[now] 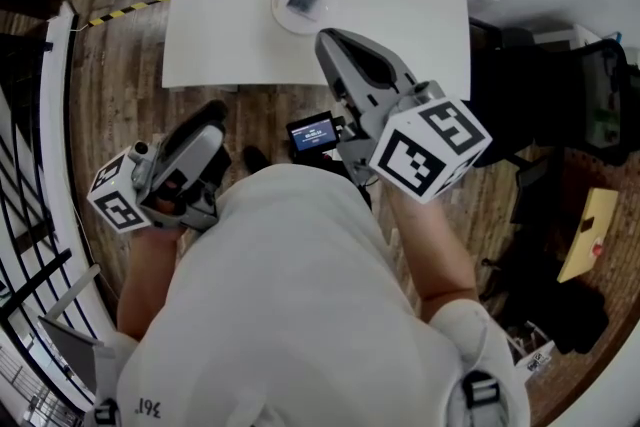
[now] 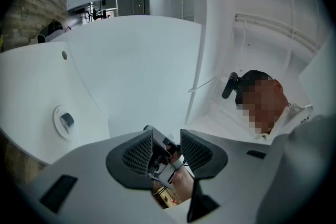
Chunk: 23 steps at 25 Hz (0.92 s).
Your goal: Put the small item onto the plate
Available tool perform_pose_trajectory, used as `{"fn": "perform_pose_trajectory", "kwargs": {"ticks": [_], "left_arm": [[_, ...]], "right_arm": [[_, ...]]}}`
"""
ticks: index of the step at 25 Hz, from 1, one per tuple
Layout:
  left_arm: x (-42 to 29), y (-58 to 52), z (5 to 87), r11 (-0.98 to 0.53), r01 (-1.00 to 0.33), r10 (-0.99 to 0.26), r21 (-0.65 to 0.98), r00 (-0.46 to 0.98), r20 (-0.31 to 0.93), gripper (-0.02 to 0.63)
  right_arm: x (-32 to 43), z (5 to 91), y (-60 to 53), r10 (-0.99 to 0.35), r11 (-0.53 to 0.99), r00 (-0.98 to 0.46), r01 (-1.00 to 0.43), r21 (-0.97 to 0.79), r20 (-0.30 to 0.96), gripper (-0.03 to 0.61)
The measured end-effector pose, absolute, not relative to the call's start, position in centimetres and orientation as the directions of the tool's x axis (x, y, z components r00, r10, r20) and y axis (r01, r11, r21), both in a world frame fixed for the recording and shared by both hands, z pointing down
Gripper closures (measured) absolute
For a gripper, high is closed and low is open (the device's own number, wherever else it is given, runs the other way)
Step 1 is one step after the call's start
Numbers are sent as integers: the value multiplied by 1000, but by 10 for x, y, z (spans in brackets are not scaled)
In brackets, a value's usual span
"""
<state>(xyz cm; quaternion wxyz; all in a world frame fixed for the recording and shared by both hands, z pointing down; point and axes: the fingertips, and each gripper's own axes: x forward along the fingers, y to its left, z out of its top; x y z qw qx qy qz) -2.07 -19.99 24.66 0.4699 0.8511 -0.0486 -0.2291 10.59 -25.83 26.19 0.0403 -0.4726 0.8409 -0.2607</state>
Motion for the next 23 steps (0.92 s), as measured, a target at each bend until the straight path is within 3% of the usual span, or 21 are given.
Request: {"fn": "perform_pose_trajectory", "kwargs": {"ticks": [23], "left_arm": [[4, -186, 256, -517, 156, -256, 841, 910, -326, 453]], "right_arm": [[117, 270, -249, -817, 417, -548, -775, -474, 178, 577]]}}
